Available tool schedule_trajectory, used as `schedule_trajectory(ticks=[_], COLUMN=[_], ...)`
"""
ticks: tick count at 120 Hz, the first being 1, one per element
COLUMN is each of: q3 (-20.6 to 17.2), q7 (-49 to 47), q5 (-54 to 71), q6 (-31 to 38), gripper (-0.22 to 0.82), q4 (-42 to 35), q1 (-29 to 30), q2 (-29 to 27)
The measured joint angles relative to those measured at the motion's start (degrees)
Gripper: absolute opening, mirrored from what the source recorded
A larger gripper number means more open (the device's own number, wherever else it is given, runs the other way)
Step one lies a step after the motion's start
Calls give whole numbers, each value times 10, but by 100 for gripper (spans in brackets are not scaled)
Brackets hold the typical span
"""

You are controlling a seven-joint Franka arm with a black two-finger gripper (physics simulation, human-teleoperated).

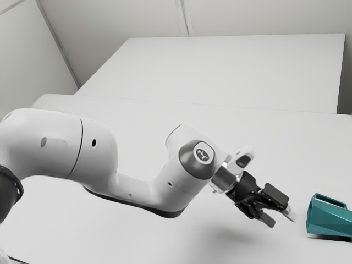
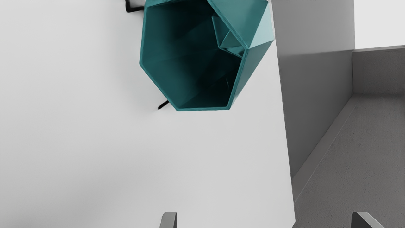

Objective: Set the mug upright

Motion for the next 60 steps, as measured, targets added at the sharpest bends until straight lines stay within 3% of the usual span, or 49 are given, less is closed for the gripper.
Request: schedule_trajectory(ticks=[60], q3=[12], q7=[38], q5=[-23], q6=[66], gripper=[60], q4=[120], q1=[-27], q2=[115])
